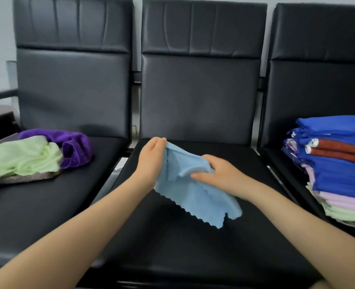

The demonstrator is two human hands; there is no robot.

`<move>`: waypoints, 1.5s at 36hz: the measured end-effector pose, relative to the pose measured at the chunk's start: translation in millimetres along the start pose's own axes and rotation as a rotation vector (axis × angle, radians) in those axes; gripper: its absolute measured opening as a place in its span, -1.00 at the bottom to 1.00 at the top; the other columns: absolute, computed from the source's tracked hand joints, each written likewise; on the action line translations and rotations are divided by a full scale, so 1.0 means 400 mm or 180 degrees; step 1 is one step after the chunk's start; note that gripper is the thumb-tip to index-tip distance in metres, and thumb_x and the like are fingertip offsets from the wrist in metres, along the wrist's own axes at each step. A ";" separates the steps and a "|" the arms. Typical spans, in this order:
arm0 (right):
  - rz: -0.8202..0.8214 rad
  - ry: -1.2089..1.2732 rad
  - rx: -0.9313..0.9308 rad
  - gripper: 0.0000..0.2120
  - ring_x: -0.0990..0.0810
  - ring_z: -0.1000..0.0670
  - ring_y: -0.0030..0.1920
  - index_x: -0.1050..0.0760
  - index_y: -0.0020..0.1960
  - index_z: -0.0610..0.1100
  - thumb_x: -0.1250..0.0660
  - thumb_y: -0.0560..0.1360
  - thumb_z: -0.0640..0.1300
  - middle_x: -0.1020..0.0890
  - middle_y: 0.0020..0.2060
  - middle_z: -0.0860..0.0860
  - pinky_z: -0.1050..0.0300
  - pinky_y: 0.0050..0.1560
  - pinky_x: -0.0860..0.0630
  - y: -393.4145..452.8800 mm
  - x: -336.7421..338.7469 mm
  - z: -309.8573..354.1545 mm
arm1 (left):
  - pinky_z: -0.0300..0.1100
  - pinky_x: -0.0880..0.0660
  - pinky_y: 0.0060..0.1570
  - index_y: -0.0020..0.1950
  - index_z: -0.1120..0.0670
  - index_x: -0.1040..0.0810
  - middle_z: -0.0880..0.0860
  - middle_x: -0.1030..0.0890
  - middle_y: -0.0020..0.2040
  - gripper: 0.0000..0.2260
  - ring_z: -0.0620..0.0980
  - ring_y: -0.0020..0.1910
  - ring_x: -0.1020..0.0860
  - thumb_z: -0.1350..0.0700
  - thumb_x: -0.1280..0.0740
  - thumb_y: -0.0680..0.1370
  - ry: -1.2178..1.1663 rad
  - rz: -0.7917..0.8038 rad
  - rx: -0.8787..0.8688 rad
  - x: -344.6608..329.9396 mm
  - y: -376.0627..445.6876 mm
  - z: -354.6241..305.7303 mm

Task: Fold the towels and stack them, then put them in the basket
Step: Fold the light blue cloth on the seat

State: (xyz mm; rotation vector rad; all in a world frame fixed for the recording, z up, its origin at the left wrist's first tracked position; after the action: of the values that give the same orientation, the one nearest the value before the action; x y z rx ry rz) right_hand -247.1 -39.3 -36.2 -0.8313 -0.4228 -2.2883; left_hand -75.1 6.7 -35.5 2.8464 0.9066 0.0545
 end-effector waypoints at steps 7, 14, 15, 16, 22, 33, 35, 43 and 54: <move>0.0030 0.0426 -0.0027 -0.63 -0.48 -0.04 -0.22 -0.47 -0.07 -0.38 -0.31 0.56 -0.02 -0.53 -0.25 -0.13 0.05 -0.15 -0.39 -0.024 0.006 0.008 | -0.13 -0.27 -0.19 -0.16 0.11 -0.37 0.08 -0.36 -0.19 -0.78 0.00 -0.20 -0.31 0.01 -0.17 0.62 0.0478 -0.0407 -0.0099 0.103 0.010 -0.036; -0.0024 0.2036 -0.0357 -0.72 -0.66 -0.01 -0.10 -0.61 0.07 -0.19 -0.23 0.61 -0.02 -0.70 -0.09 -0.08 0.14 -0.08 -0.56 -0.039 0.020 0.011 | -0.21 -0.43 -0.24 -0.14 0.11 -0.51 0.04 -0.56 -0.22 -0.78 -0.01 -0.25 -0.52 0.01 -0.24 0.62 -0.0138 -0.0218 0.0457 0.131 -0.024 -0.038; 0.0039 0.2212 -0.0426 -0.72 -0.67 0.02 -0.12 -0.61 0.07 -0.16 -0.23 0.61 0.00 -0.70 -0.10 -0.05 0.16 -0.11 -0.55 -0.038 0.021 0.012 | -0.24 -0.44 -0.29 -0.13 0.10 -0.53 0.03 -0.57 -0.23 -0.79 -0.04 -0.28 -0.53 0.02 -0.25 0.62 -0.0239 -0.0140 0.0544 0.126 -0.029 -0.036; 0.0096 0.2342 -0.0495 -0.72 -0.67 0.03 -0.12 -0.62 0.06 -0.15 -0.24 0.61 0.01 -0.70 -0.10 -0.04 0.17 -0.10 -0.55 -0.037 0.022 0.013 | -0.25 -0.43 -0.32 -0.12 0.10 -0.54 0.03 -0.58 -0.23 -0.80 -0.05 -0.30 -0.53 0.03 -0.25 0.62 -0.0212 -0.0043 0.0582 0.121 -0.032 -0.032; -0.0428 0.0668 -0.0945 -0.77 -0.60 -0.02 -0.07 -0.60 0.09 -0.18 -0.33 0.56 -0.05 -0.66 0.00 -0.09 0.14 -0.08 -0.48 -0.021 0.040 -0.093 | -0.15 -0.38 -0.13 -0.07 0.14 -0.52 0.01 -0.53 -0.23 -0.75 0.08 -0.09 -0.53 -0.03 -0.21 0.61 0.2678 0.0239 0.0139 0.121 -0.017 0.052; -0.0710 -0.2012 0.0278 -0.69 -0.33 0.12 0.20 -0.51 0.10 0.09 -0.28 0.49 0.26 -0.49 0.04 0.18 0.10 0.31 -0.22 -0.030 -0.025 -0.069 | -0.14 -0.44 0.14 0.14 -0.04 -0.59 -0.09 -0.52 0.06 -0.83 -0.09 0.13 -0.45 0.05 -0.27 0.58 0.3281 0.1393 -0.1361 -0.032 -0.071 0.070; -0.0346 -0.2069 0.0343 -0.62 -0.35 0.13 0.20 -0.49 0.15 0.09 -0.29 0.46 0.30 -0.47 0.05 0.19 0.08 0.34 -0.21 -0.030 -0.047 -0.083 | -0.14 -0.43 0.16 0.12 -0.07 -0.60 -0.14 -0.51 0.05 -0.83 -0.12 0.14 -0.46 0.02 -0.27 0.58 0.3339 0.1750 -0.1286 -0.049 -0.083 0.098; -0.0054 -0.1631 0.0340 -0.66 -0.37 0.18 0.14 -0.52 0.16 0.12 -0.37 0.45 0.23 -0.46 0.04 0.20 0.12 0.21 -0.39 -0.024 -0.037 -0.148 | -0.18 -0.36 0.19 0.24 -0.14 -0.50 -0.15 -0.42 0.11 -0.52 -0.11 0.15 -0.39 -0.37 -0.27 0.42 0.3672 0.2254 -0.1425 -0.061 -0.097 0.140; -0.0197 -0.1004 0.0446 -0.91 -0.46 0.21 0.01 -0.62 0.00 0.09 -0.40 0.50 0.01 -0.52 -0.07 0.16 0.26 0.05 -0.42 -0.002 -0.020 -0.175 | -0.21 -0.39 0.11 0.01 -0.19 -0.51 -0.18 -0.45 0.03 -0.56 -0.11 0.03 -0.43 -0.42 -0.13 0.34 0.3490 0.2090 -0.1672 -0.057 -0.091 0.136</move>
State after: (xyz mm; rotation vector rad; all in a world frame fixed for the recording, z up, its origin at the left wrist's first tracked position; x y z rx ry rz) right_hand -274.6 -69.3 -93.8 -1.1239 -0.7492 -2.1571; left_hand -110.2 15.4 -94.6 2.3113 -0.0580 1.7157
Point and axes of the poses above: each hand's wrist, its own y-axis towards the middle knuckle, its own x-axis out of the back of the hand, z = x × y, the point moved 8 cm from there along y, towards the middle knuckle
